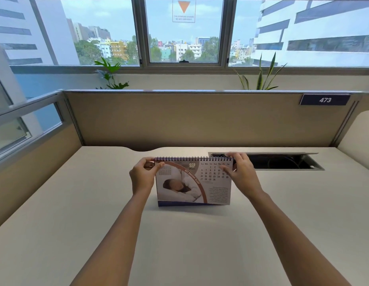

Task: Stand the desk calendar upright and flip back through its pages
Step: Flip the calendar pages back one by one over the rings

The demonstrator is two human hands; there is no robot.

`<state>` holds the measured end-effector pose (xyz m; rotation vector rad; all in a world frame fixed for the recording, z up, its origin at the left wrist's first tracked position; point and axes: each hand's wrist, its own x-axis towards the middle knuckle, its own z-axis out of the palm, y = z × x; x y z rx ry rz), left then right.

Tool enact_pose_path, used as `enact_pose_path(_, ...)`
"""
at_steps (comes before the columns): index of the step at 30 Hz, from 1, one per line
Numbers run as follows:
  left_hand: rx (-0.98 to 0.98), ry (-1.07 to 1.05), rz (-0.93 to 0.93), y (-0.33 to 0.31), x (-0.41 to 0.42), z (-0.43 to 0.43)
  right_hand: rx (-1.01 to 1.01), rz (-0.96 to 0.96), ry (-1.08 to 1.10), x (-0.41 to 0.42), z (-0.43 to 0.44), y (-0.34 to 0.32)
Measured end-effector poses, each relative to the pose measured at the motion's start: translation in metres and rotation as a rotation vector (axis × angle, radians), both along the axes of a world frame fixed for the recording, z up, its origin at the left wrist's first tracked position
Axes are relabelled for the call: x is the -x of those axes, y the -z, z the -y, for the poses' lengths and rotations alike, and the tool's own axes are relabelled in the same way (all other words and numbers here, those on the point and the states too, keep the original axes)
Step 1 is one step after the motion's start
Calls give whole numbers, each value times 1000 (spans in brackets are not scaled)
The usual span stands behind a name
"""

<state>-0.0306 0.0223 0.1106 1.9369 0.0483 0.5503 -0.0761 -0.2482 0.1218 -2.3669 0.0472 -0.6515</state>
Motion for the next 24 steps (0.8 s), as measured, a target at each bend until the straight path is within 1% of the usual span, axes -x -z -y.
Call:
enact_pose_path(2, 3, 5, 4, 1, 0, -2, 35, -37, 48, -2, -1, -7)
enact_pose_path(3, 9, 8, 3, 1, 1, -2, 40, -87, 73, -5, -1, -13)
enact_pose_path(5, 30, 6, -3, 1, 1, -2, 62, -265, 128, -15, 0, -25)
enact_pose_path(8, 71, -5, -12, -1, 1, -1, 52, -601, 176, -32, 1, -42)
enact_pose_path(9, 78, -6, -18, -2, 1, -1, 45, -683, 159, -38, 1, -46)
enact_pose_path(11, 82, -6, -21, -3, 1, -1, 29, -785, 119, -47, 0, -52)
enact_pose_path(14, 88, -13, -22, -3, 1, -1, -45, -811, 99, -55, 0, -59)
enact_pose_path(18, 91, -21, -22, -3, 1, -1, -141, -747, 119, -60, 2, -60)
enact_pose_path(22, 93, -28, -17, -3, 1, 0, -367, -680, 156, -67, 6, -54)
enact_pose_path(24, 91, -29, -17, -3, 1, -1, -435, -653, 187, -69, 6, -52)
